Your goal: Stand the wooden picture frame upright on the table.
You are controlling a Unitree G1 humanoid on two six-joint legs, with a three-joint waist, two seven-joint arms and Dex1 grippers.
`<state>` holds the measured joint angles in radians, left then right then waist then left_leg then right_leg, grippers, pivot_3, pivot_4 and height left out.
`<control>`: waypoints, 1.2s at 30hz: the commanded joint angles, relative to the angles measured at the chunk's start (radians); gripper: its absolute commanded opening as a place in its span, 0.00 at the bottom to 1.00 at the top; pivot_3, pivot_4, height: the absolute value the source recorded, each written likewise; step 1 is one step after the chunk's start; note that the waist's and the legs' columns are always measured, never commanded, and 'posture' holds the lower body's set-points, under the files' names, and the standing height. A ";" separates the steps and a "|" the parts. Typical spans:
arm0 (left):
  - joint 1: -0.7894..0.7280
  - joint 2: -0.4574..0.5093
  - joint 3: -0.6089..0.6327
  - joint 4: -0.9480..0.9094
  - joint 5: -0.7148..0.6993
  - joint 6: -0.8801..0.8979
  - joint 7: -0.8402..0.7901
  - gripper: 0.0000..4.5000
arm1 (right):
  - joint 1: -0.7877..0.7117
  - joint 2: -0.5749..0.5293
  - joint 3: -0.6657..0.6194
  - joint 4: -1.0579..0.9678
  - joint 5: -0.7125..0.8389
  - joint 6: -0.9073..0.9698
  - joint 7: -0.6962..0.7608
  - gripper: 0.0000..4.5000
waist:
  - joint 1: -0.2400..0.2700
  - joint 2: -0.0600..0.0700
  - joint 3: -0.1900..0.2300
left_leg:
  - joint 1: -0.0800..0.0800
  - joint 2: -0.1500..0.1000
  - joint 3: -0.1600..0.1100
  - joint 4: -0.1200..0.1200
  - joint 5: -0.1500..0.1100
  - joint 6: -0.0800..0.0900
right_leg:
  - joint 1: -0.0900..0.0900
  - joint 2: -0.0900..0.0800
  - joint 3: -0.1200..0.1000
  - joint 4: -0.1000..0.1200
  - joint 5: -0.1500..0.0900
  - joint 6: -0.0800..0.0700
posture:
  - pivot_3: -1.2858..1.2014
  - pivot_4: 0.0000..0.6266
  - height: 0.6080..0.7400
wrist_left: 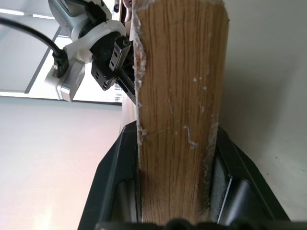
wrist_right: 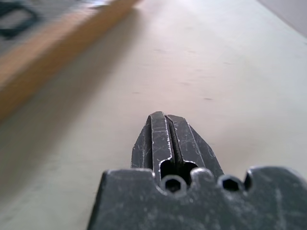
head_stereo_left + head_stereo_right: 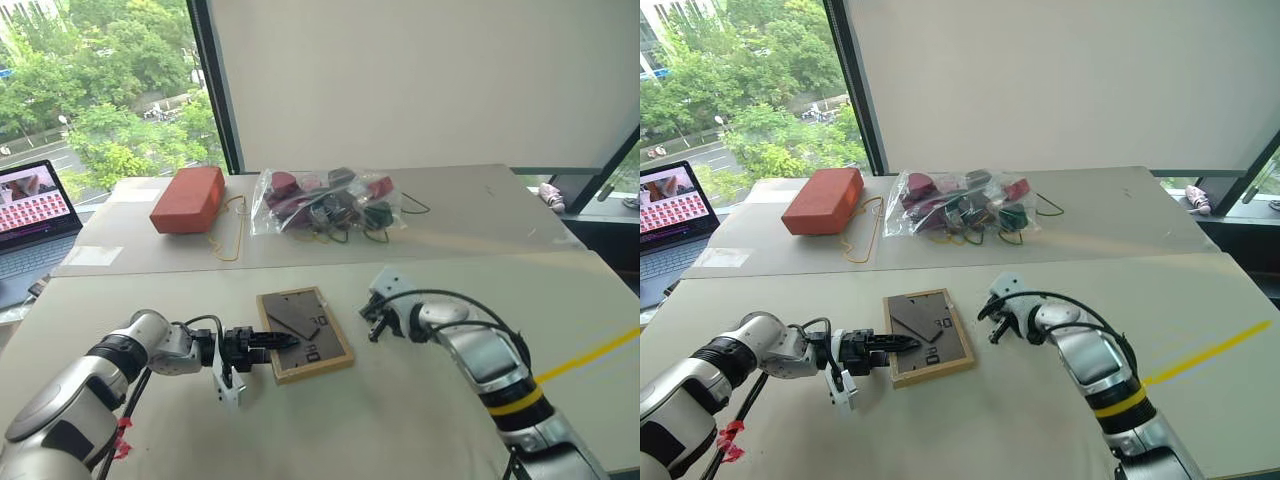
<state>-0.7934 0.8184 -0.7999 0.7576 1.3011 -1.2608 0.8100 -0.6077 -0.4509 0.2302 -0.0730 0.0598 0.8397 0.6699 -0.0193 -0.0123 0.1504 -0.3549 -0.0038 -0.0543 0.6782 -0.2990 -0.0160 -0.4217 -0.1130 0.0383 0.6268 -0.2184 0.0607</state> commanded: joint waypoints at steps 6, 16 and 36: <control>0.061 -0.007 -0.018 -0.019 -0.011 0.014 -0.055 0.26 | -0.246 0.123 -0.148 -0.012 0.293 0.270 0.102 0.54 | 0.000 0.002 -0.001 | 0.001 0.000 -0.001 0.000 0.000 0.001 | 0.000 0.000 -0.001 0.001 0.000 0.000 | 0.52 0.24 1.00; 0.088 -0.003 0.006 -0.060 -0.041 0.010 -0.094 0.26 | -0.362 0.153 0.078 0.247 0.347 0.241 0.315 0.99 | -0.002 0.002 -0.002 | 0.000 0.000 -0.001 0.000 -0.001 0.001 | 0.000 0.000 -0.001 0.001 0.000 0.000 | 0.52 0.24 1.00; 0.146 0.001 0.087 -0.121 -0.118 0.000 -0.209 0.26 | -0.329 0.152 -0.014 0.189 0.498 0.239 0.477 0.99 | -0.019 0.004 -0.002 | -0.003 0.000 -0.001 0.000 -0.001 0.002 | -0.003 0.000 -0.002 0.001 0.000 0.000 | 0.52 0.24 1.00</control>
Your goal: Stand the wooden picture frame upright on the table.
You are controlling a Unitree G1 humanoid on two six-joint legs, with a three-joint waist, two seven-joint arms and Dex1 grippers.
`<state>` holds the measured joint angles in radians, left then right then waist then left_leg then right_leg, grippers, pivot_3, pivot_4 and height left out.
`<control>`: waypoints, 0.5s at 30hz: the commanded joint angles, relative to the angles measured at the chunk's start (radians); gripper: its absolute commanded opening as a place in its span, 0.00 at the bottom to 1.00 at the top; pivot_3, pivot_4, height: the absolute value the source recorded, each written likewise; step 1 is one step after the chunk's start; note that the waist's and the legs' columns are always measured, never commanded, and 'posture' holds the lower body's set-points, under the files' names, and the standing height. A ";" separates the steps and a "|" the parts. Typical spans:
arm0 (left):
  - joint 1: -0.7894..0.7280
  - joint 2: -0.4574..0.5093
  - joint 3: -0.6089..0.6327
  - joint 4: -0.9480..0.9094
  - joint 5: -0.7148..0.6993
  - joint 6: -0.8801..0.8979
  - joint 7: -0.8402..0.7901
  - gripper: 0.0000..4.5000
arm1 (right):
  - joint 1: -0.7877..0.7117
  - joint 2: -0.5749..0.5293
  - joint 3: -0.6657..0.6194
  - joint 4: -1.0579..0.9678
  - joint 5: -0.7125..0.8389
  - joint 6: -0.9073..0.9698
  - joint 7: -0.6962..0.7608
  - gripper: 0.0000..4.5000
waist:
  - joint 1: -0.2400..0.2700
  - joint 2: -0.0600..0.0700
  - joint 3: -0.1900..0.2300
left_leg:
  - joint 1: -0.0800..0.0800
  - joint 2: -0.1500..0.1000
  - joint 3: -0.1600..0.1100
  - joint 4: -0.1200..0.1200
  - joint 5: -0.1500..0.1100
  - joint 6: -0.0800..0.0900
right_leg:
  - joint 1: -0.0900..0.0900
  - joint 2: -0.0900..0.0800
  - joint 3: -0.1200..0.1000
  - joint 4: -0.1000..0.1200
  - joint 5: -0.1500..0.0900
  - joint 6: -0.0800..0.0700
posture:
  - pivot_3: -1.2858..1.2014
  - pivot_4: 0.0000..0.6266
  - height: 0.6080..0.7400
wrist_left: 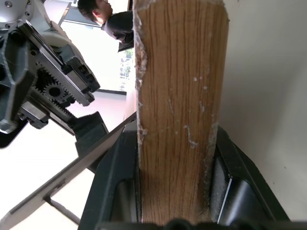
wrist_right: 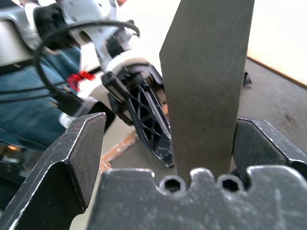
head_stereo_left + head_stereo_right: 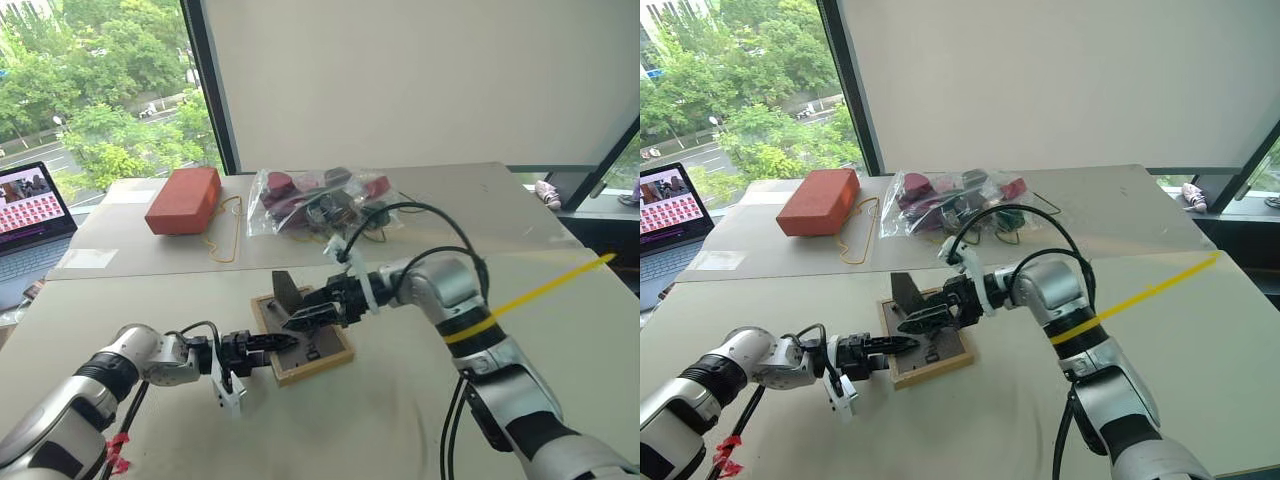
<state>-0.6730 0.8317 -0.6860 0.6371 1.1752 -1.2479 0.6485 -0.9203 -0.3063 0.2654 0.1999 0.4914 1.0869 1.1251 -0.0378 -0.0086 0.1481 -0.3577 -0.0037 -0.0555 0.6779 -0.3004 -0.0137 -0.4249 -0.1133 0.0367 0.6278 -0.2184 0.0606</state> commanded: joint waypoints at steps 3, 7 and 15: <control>0.030 -0.013 -0.021 -0.004 0.002 -0.014 -0.057 0.26 | -0.003 -0.013 -0.072 -0.091 0.067 -0.014 0.012 0.99 | -0.001 0.000 0.000 | -0.001 0.000 0.000 0.000 0.000 0.000 | -0.001 0.000 0.000 0.000 0.000 0.000 | 0.52 0.24 1.00; 0.032 -0.014 -0.009 -0.004 -0.007 -0.021 -0.070 0.26 | 0.025 -0.062 -0.048 -0.116 0.027 -0.036 -0.003 0.99 | 0.001 0.000 0.000 | -0.001 0.000 0.000 0.000 0.000 0.000 | 0.000 0.000 0.000 0.000 0.000 0.000 | 0.52 0.24 1.00; 0.040 -0.010 0.009 -0.006 -0.019 -0.037 -0.099 0.26 | 0.143 -0.278 -0.073 -0.167 -0.151 -0.300 -0.077 0.99 | 0.001 0.000 0.000 | -0.001 0.000 0.000 0.000 0.000 0.000 | 0.000 0.000 0.000 -0.001 0.000 0.000 | 0.52 0.24 1.00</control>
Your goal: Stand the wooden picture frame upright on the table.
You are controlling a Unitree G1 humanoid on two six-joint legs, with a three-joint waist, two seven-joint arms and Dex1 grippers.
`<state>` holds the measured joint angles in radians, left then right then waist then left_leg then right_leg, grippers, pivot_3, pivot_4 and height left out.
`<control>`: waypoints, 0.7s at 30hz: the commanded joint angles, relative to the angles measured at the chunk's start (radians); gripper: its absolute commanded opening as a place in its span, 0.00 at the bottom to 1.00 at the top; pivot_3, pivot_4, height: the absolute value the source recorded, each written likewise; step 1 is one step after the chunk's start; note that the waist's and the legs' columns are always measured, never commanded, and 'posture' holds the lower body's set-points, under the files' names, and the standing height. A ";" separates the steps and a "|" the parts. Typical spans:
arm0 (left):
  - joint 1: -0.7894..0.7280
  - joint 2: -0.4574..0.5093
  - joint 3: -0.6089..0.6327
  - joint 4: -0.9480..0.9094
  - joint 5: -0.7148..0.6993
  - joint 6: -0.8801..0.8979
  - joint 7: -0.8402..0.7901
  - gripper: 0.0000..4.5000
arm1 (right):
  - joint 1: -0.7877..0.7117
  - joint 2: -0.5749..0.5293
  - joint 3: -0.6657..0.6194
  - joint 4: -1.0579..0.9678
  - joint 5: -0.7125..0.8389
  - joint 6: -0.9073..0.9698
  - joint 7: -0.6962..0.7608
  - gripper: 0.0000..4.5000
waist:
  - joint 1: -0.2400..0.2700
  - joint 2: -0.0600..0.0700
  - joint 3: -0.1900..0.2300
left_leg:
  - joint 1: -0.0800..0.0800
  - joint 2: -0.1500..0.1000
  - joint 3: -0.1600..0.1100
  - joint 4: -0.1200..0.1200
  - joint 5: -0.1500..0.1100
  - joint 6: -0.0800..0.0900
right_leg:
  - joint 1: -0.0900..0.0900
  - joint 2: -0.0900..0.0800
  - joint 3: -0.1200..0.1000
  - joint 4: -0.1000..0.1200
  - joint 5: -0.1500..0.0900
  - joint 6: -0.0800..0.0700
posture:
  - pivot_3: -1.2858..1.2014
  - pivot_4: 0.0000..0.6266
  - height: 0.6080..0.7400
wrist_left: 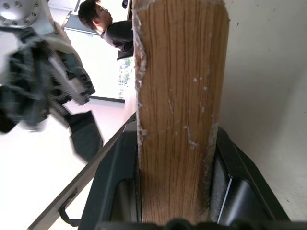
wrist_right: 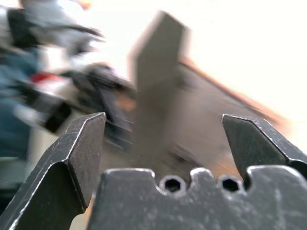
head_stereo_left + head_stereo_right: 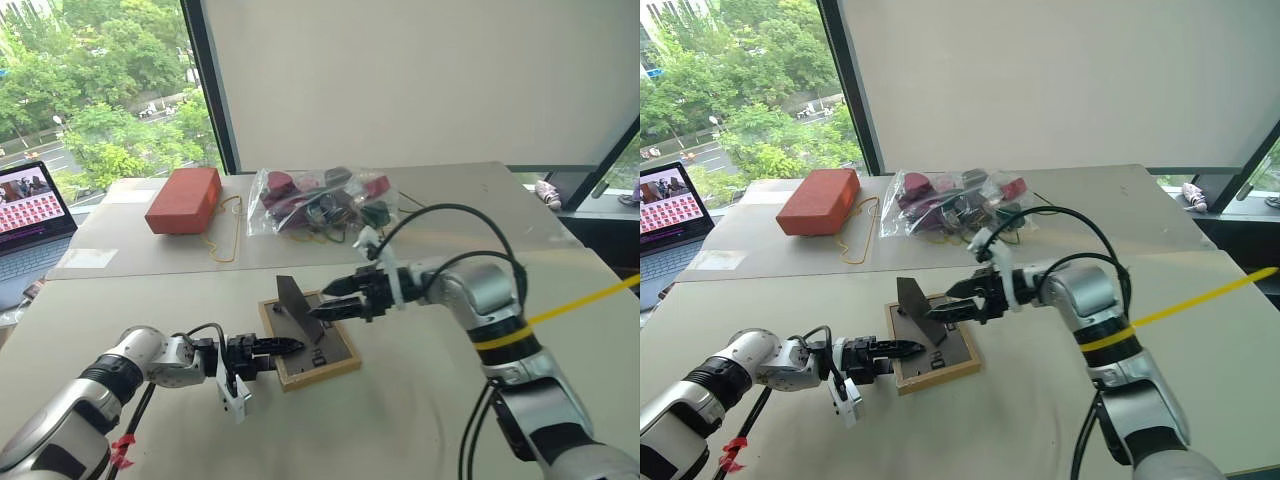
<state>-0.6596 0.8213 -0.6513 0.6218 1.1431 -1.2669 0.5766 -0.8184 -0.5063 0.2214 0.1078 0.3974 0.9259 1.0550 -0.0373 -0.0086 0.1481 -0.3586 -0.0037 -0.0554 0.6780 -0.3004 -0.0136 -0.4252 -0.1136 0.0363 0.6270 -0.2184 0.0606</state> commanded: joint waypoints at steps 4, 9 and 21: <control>0.027 -0.001 -0.018 0.014 0.006 -0.023 -0.034 0.26 | 0.254 -0.226 0.003 -0.227 -0.244 -0.543 -0.034 0.99 | 0.006 0.000 0.000 | -0.001 0.000 0.000 0.000 -0.001 0.001 | 0.000 0.000 0.000 -0.001 0.000 0.000 | 0.52 0.24 1.00; 0.023 -0.004 -0.009 0.021 -0.001 -0.031 -0.042 0.26 | 0.446 -0.350 0.159 -0.227 -0.678 -1.290 -0.241 0.99 | -0.001 0.000 0.000 | 0.001 0.000 0.003 0.000 -0.001 0.002 | 0.001 0.000 0.001 -0.002 0.000 0.000 | 0.52 0.24 1.00; 0.019 -0.014 0.036 0.027 -0.094 -0.083 -0.094 0.26 | 0.396 -0.123 0.191 -0.178 -1.024 -1.553 -0.596 0.99 | 0.010 -0.007 0.001 | 0.005 0.001 0.005 0.000 0.001 -0.003 | 0.003 0.001 0.002 -0.002 0.000 0.000 | 0.52 0.24 1.00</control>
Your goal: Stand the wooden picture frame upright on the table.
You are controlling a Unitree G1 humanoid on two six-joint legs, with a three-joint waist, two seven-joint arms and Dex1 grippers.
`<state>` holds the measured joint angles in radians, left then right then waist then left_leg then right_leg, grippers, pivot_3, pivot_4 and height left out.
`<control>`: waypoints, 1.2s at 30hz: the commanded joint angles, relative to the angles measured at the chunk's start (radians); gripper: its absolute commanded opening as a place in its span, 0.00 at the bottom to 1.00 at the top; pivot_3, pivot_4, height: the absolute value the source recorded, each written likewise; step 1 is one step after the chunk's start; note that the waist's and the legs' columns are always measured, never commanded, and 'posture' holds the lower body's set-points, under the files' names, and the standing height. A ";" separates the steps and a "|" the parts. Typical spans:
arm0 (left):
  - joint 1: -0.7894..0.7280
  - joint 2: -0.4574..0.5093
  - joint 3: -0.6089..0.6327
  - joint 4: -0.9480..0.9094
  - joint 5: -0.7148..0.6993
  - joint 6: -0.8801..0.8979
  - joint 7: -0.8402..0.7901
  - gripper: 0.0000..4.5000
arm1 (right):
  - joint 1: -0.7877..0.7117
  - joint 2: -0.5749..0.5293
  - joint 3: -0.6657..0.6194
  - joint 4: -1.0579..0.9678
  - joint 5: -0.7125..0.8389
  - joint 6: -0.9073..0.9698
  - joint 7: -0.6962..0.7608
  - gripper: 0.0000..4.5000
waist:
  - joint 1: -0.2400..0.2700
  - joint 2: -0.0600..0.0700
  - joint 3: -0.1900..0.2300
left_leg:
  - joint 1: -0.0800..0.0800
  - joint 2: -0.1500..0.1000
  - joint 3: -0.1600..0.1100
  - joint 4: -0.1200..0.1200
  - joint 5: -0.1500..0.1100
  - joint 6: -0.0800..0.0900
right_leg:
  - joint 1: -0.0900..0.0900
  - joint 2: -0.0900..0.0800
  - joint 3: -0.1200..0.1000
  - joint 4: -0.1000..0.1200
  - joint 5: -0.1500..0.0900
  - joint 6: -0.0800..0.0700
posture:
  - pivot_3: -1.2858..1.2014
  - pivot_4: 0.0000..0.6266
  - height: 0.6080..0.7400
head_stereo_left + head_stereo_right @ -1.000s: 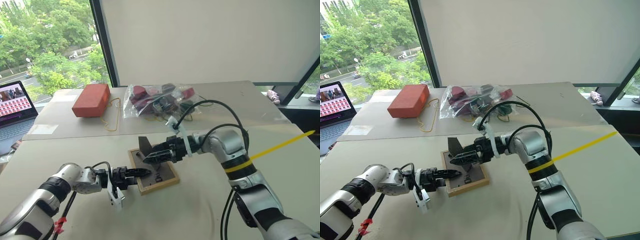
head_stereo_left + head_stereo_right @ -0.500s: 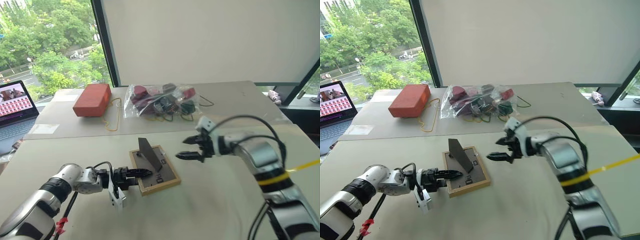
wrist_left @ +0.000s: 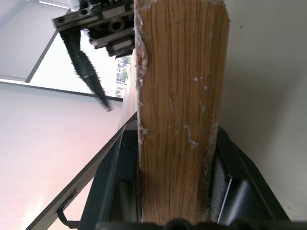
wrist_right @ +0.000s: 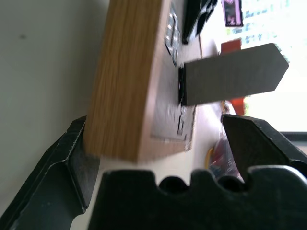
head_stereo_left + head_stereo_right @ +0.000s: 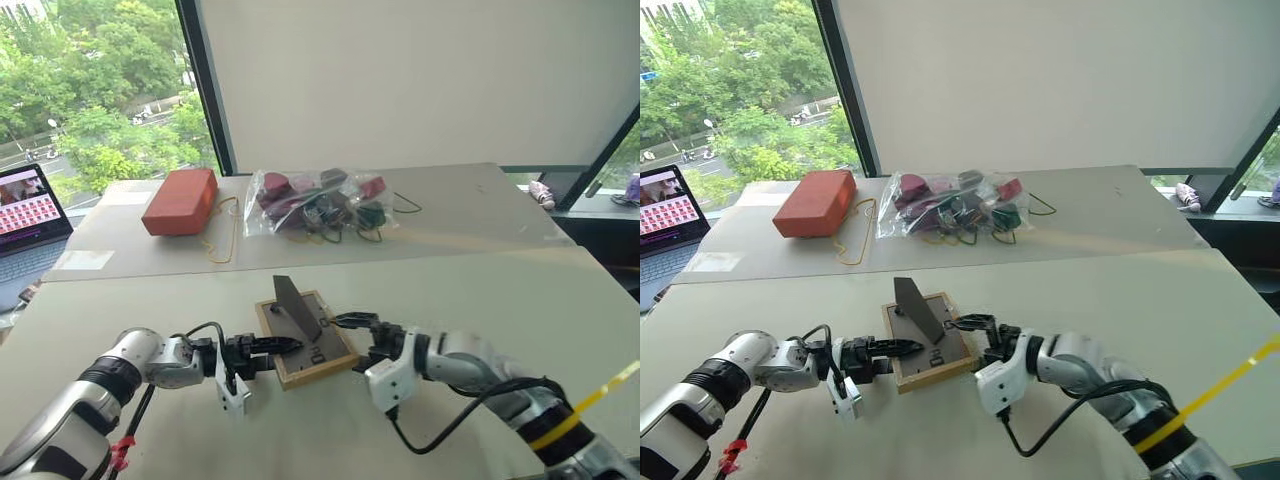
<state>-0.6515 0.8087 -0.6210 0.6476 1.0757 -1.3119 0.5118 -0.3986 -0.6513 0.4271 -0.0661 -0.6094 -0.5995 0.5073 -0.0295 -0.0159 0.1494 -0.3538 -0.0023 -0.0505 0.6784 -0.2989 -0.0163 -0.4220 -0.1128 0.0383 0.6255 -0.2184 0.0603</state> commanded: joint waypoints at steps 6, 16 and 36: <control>0.019 0.002 0.026 0.008 -0.045 -0.047 -0.060 0.26 | -0.021 0.025 -0.039 0.013 -0.015 -0.040 -0.070 0.79 | 0.011 0.000 0.000 | 0.000 0.000 0.000 -0.001 0.000 0.000 | 0.000 0.000 0.000 -0.001 0.000 0.000 | 0.52 0.24 1.00; 0.026 -0.021 0.061 0.056 -0.141 -0.052 -0.128 0.26 | 0.010 0.028 -0.090 -0.048 0.078 -0.002 -0.038 0.27 | 0.012 -0.001 0.001 | 0.000 0.000 0.000 0.000 -0.001 0.001 | 0.000 0.000 0.000 -0.001 0.000 0.000 | 0.52 0.24 1.00; 0.567 0.038 0.324 -0.532 -1.031 0.551 -0.620 0.74 | -0.348 -0.048 -0.408 -0.289 0.993 1.390 0.439 0.27 | -0.012 0.002 0.003 | -0.001 0.001 -0.001 0.000 -0.003 0.005 | -0.002 0.000 0.001 0.001 0.000 -0.001 | 0.52 0.24 1.00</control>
<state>-0.1036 0.8554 -0.3475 0.1883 0.0541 -0.8186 -0.0969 -0.6954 -0.6937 0.0727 -0.2982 0.2261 0.5483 0.9068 -0.0418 -0.0140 0.1527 -0.3544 -0.0005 -0.0529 0.6777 -0.3019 -0.0111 -0.4235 -0.1122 0.0379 0.6265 -0.2184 0.0593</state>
